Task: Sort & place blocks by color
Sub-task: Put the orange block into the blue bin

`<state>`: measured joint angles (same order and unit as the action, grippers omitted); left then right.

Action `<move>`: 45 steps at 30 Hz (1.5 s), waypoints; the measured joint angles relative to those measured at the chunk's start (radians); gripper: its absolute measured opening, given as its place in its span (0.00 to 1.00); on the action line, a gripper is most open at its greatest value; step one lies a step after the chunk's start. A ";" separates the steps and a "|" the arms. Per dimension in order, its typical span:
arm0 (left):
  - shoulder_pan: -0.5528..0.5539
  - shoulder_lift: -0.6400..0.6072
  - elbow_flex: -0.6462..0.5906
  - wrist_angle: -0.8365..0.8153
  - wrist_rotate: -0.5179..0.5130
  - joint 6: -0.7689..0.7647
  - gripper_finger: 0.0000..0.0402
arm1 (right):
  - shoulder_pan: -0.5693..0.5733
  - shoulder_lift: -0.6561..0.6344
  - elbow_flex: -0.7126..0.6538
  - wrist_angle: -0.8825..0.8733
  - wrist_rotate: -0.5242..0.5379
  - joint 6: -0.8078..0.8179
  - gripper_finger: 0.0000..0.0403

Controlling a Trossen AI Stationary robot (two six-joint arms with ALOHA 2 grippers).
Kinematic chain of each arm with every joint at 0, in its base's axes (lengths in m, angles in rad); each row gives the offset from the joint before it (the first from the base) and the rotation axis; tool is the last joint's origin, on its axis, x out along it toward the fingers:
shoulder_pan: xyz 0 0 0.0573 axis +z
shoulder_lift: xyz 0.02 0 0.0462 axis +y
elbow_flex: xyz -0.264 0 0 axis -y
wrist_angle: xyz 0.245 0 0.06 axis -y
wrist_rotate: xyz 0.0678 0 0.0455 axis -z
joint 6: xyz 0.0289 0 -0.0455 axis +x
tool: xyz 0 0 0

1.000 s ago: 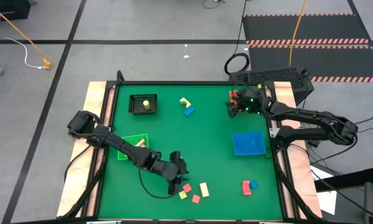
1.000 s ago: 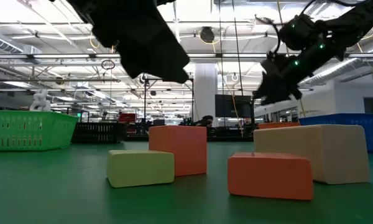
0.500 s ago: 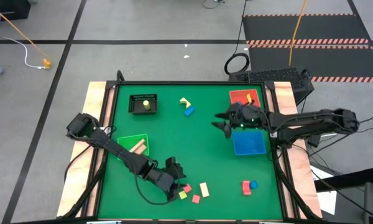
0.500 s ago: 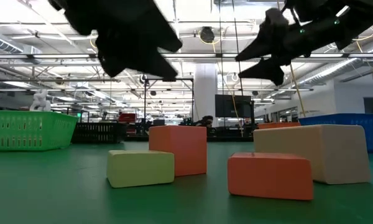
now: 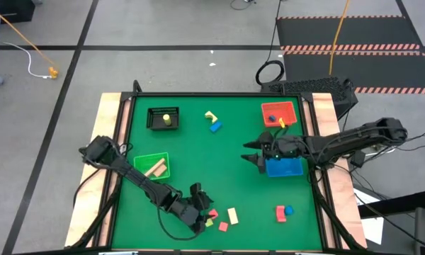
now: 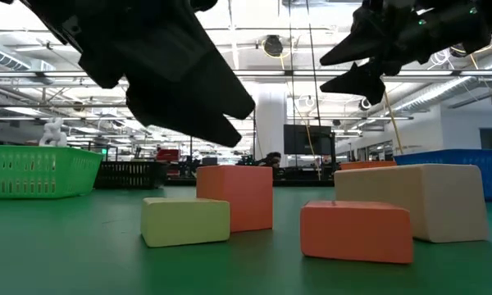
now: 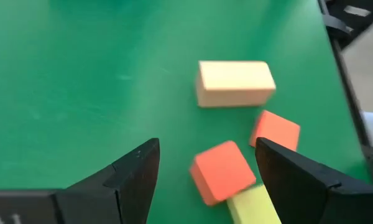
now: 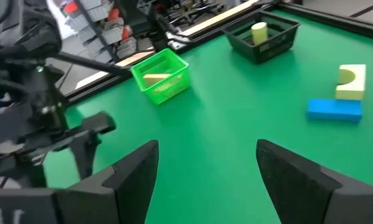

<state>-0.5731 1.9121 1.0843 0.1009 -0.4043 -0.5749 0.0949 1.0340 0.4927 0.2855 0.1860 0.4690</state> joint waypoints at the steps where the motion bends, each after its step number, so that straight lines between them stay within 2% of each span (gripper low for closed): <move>1: -0.005 0.000 0.000 0.001 -0.018 0.004 0.66 | 0.008 0.000 0.000 0.000 0.000 0.000 0.65; 9: -0.035 0.000 0.000 0.037 -0.074 -0.035 0.66 | 0.045 0.000 0.000 -0.001 0.001 0.014 0.65; 16: -0.051 0.098 0.000 0.151 -0.104 -0.029 0.66 | 0.052 0.000 0.000 0.001 0.002 0.016 0.65; 22: -0.041 0.133 0.000 0.135 -0.120 -0.034 0.66 | 0.052 0.000 0.000 0.001 0.002 0.016 0.65; 26: -0.031 0.133 0.000 0.082 -0.113 -0.118 0.66 | 0.052 0.000 0.000 0.001 0.002 0.016 0.65; 29: -0.019 0.131 0.000 0.080 -0.038 -0.159 0.59 | 0.052 0.000 0.000 0.001 0.002 0.010 0.65; 34: 0.004 0.129 0.000 0.070 -0.022 -0.197 0.33 | 0.052 0.000 0.000 0.001 -0.001 0.016 0.65; 40: 0.032 0.122 0.000 0.112 -0.015 -0.117 0.33 | 0.052 0.000 0.000 -0.027 -0.011 0.147 0.65; 45: 0.057 0.078 -0.001 0.108 -0.071 -0.009 0.33 | 0.051 0.000 0.000 -0.028 -0.128 0.299 0.65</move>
<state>-0.5157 1.9903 1.0836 0.2091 -0.4749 -0.5837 0.1463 1.0343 0.4927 0.2573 0.0582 0.7680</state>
